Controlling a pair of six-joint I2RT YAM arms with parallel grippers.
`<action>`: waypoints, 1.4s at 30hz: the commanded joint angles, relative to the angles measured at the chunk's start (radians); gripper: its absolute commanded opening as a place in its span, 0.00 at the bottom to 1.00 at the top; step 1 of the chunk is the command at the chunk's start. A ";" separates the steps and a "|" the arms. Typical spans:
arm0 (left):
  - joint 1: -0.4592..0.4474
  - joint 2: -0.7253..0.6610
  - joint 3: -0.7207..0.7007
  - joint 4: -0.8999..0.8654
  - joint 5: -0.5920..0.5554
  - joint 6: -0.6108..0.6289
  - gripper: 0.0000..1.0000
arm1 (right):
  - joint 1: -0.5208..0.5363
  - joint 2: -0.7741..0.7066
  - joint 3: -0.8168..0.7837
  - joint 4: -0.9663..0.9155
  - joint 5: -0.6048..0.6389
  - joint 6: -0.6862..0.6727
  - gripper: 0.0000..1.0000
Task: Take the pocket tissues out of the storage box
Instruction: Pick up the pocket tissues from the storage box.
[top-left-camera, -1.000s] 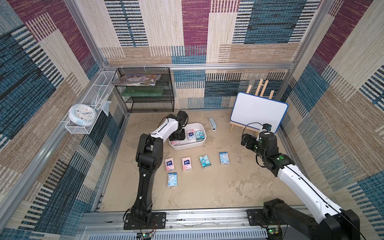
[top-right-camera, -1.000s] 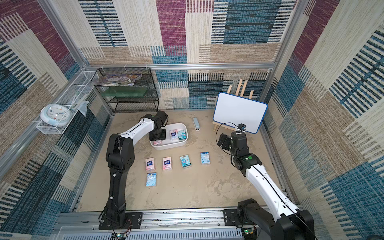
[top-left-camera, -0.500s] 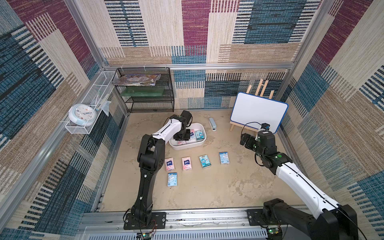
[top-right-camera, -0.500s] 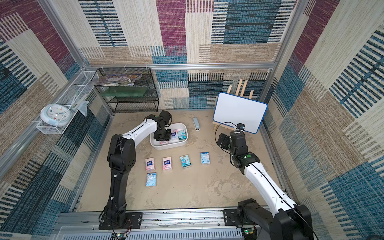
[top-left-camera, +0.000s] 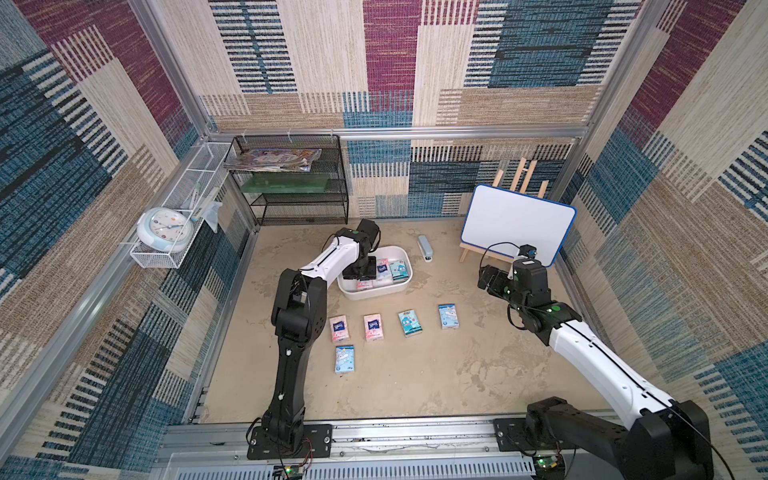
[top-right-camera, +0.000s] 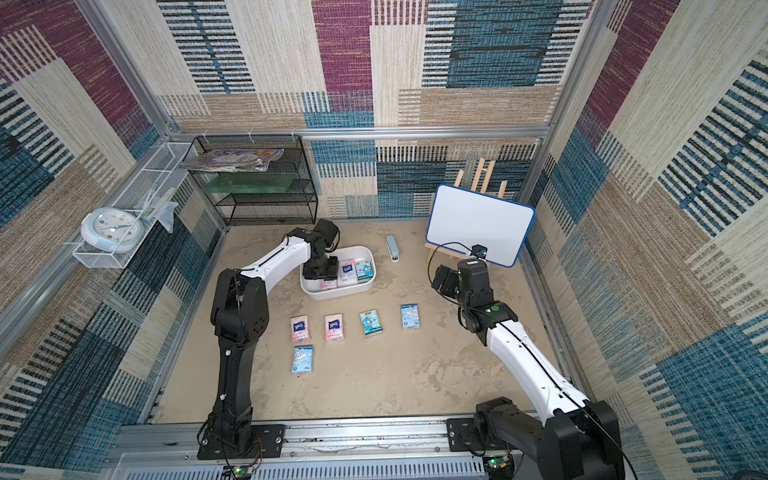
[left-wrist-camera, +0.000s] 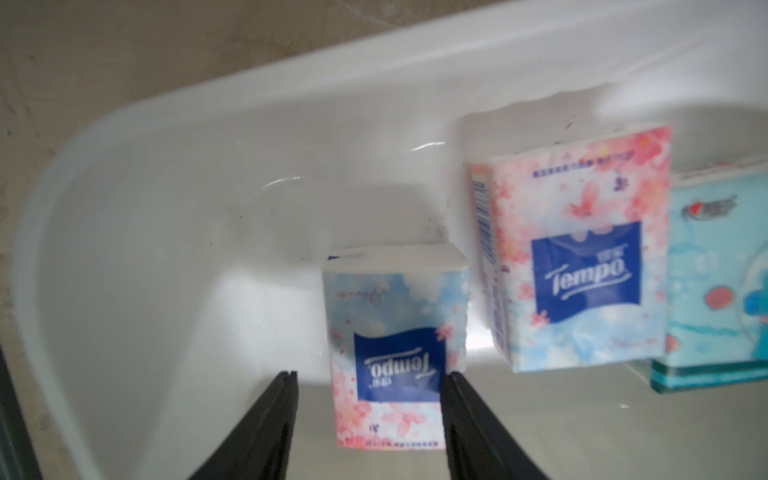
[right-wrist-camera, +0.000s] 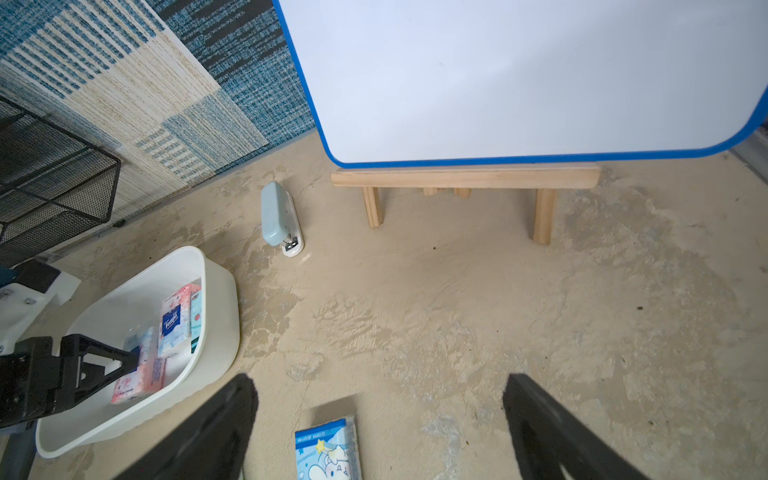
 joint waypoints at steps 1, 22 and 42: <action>-0.002 0.023 0.018 -0.005 0.034 0.008 0.63 | -0.001 0.008 0.012 0.017 -0.001 -0.005 0.98; -0.002 0.064 0.081 -0.005 0.115 0.035 0.44 | 0.000 0.048 0.029 0.031 -0.005 -0.008 0.98; -0.019 -0.285 -0.165 0.010 0.152 -0.018 0.22 | 0.000 0.017 0.030 0.026 -0.077 -0.051 0.98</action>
